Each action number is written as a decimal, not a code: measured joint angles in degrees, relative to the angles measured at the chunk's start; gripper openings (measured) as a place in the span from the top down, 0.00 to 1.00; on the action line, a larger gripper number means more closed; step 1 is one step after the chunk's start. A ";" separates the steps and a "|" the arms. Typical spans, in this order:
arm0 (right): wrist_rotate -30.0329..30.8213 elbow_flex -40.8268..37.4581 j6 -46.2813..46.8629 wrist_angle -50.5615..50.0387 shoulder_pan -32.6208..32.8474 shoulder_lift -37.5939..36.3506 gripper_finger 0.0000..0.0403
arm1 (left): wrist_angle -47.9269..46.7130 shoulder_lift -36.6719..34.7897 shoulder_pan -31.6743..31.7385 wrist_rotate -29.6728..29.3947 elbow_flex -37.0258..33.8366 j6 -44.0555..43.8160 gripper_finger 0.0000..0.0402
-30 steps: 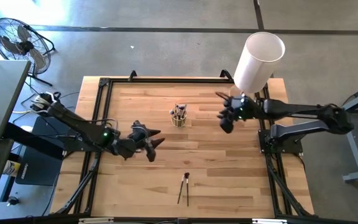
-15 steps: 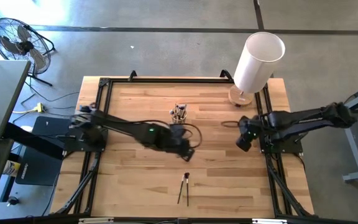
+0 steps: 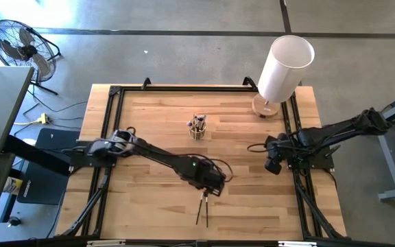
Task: Put items in baskets/containers
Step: Put the black brow brush into the gold container
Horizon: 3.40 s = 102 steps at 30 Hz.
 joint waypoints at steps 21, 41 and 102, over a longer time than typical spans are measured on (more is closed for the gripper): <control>1.23 0.02 -1.07 2.11 1.23 0.04 1.00 | -0.39 2.27 -1.03 -0.84 0.12 -3.15 0.52; 1.43 0.04 -1.51 3.08 1.23 0.06 0.98 | -0.19 5.08 -1.84 -0.62 -0.01 -5.99 0.52; 0.78 0.04 -1.51 4.92 1.22 0.08 0.99 | 7.41 6.03 -1.30 6.22 0.05 -22.54 0.52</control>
